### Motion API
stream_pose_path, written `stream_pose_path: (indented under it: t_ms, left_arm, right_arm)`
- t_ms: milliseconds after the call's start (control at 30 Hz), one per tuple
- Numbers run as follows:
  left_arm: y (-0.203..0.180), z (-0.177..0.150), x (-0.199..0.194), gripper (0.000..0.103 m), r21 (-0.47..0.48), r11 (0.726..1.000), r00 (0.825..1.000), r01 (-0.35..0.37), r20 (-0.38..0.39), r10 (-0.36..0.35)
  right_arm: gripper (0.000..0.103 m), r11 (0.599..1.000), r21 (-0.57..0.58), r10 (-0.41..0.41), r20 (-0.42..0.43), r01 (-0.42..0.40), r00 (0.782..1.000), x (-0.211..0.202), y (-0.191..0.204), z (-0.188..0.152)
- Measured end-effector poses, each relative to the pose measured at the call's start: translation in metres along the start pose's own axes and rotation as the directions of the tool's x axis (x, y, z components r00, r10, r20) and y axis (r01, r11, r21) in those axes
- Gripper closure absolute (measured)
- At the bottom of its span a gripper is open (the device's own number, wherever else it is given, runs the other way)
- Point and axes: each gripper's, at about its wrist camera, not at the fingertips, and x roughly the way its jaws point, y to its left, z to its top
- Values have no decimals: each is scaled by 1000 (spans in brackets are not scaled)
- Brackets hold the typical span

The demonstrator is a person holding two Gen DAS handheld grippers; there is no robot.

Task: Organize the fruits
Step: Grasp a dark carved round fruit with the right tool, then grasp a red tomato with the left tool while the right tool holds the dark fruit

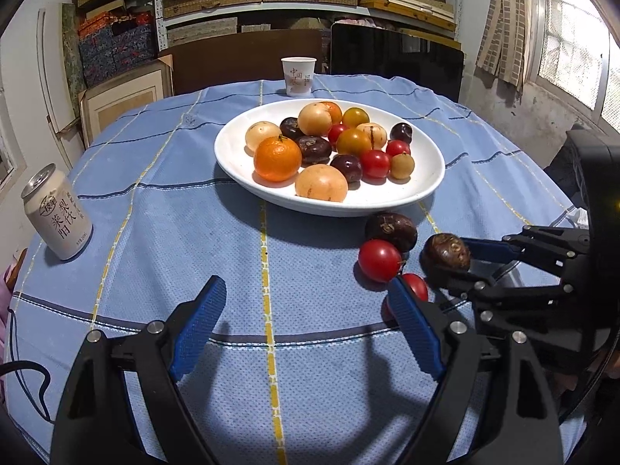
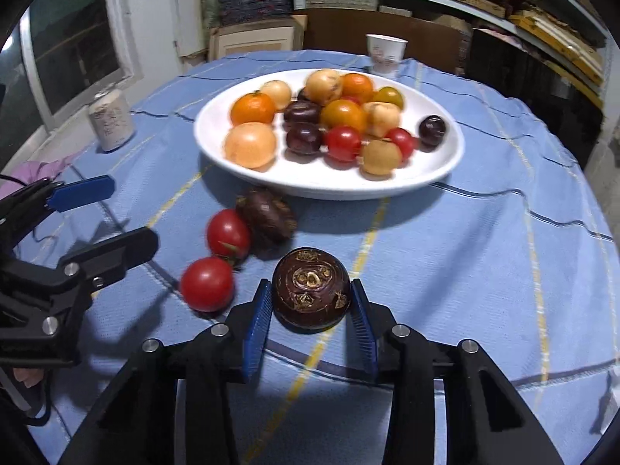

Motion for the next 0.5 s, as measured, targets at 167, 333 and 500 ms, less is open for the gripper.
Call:
stream_pose_path:
  t_ms: [167, 333, 500]
  left_arm:
    - [-20, -1, 1, 20, 72, 997, 1000, 6, -7, -5]
    - [-44, -1, 12, 20, 128, 992, 999, 23, -50, -16]
    - [-53, 3, 22, 21, 114, 993, 998, 30, -61, -23]
  right_arm:
    - [62, 999, 33, -21, -16, 21, 1000, -15, -11, -18]
    - [62, 997, 66, -24, -26, 26, 999, -26, -18, -33]
    - [62, 995, 88, -39, -27, 42, 999, -27, -22, -34]
